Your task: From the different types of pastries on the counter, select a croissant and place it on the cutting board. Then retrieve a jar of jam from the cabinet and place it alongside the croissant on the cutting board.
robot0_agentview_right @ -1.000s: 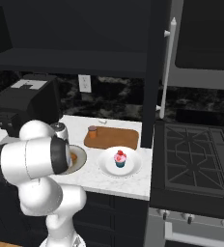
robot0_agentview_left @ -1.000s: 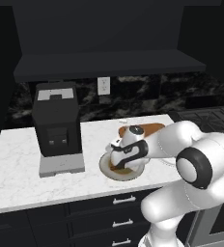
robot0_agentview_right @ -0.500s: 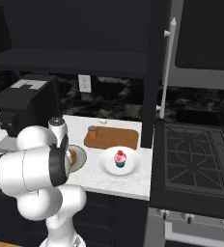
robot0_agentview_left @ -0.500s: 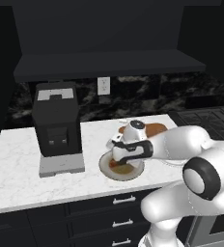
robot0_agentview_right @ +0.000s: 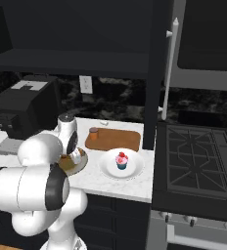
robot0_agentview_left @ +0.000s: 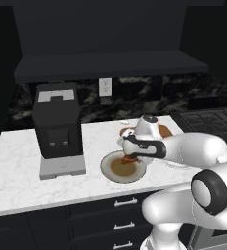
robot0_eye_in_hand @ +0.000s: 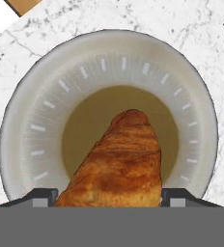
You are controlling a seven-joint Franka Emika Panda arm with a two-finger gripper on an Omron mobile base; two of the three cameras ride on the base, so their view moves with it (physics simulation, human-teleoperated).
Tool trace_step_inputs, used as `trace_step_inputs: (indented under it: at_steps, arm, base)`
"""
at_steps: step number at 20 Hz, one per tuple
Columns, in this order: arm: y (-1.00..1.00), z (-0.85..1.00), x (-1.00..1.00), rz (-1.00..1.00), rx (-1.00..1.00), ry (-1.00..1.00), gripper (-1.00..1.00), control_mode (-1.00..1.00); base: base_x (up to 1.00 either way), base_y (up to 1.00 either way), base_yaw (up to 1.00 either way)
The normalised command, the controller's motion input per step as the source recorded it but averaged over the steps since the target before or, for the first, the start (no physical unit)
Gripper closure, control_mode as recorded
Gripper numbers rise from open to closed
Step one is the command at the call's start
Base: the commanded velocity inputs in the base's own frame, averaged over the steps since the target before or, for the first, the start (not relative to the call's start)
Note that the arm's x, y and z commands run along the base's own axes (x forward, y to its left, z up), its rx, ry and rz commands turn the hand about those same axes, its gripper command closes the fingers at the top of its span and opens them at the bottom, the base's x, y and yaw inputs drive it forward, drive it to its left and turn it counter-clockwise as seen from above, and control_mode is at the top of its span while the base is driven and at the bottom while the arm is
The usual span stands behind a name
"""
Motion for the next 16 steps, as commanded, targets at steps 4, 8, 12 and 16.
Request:
trace_step_inputs:
  at_steps: [4,8,12,16]
  arm:
    - [-0.79,0.18,0.03,0.0,-0.04,0.06,1.0,-1.0]
    - [-0.78,0.22,0.0,0.01,-0.09,0.0,1.0,-1.0]
    - [-0.59,0.01,0.39,0.02,-0.02,0.05,1.0,-1.0]
    - [-0.56,0.08,0.52,0.03,0.0,0.03,1.0,-1.0]
  base:
    - [0.0,0.0,0.0]
    - [0.0,0.0,0.0]
    - [0.0,0.0,0.0]
    - [0.0,0.0,0.0]
